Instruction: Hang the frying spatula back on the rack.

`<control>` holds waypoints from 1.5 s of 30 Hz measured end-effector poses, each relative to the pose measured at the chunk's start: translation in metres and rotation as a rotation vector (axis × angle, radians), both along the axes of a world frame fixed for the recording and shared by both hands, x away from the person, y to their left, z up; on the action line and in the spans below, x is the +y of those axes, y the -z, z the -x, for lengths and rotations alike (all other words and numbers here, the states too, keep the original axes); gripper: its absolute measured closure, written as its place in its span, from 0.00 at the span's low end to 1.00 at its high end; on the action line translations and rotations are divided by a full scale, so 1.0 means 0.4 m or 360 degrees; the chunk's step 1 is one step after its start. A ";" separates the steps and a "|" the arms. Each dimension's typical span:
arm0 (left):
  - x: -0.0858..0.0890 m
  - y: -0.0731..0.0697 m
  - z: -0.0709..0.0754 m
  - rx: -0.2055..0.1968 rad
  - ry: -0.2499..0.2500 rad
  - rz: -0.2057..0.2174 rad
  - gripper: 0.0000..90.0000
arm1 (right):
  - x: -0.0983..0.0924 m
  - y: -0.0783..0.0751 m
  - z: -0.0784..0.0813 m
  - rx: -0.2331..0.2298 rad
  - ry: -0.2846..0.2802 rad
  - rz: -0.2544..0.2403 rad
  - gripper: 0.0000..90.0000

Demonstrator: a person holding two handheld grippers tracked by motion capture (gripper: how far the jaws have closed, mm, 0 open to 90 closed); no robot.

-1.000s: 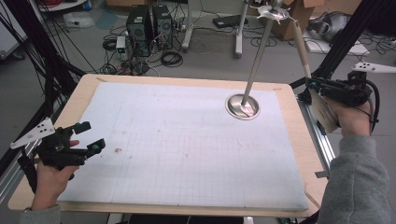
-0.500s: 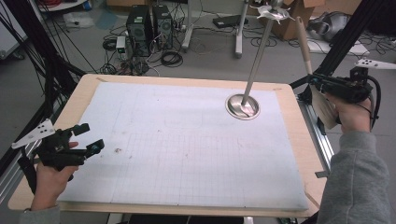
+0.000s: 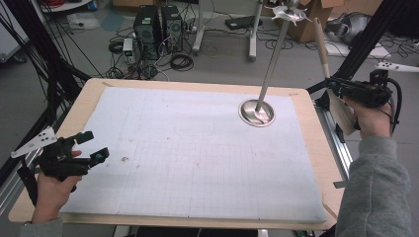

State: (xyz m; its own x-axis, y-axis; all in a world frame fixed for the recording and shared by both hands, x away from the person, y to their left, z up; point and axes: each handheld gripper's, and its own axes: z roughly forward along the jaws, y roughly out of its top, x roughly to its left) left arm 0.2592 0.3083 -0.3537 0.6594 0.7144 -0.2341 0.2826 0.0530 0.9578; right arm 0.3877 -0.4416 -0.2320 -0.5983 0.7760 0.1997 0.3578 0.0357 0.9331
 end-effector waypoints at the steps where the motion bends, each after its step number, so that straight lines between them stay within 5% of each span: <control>1: 0.001 0.000 0.000 0.0002 -0.0004 0.0001 0.02 | -0.002 0.001 -0.002 0.0001 -0.0004 -0.0005 0.87; 32: 0.009 0.011 0.003 0.0015 -0.0030 -0.0011 0.02 | -0.007 0.025 -0.045 0.0045 -0.0103 -0.0179 0.87; 45: 0.005 0.009 0.003 0.0012 -0.0023 -0.0013 0.02 | 0.000 0.032 -0.038 0.0054 -0.0177 -0.0185 0.87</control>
State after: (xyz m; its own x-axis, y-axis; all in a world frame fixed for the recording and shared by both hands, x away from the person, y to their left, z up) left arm 0.2580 0.3105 -0.3574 0.6474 0.7256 -0.2333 0.2894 0.0492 0.9560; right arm 0.4030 -0.4416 -0.2447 -0.6708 0.6757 0.3057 0.3889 -0.0304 0.9208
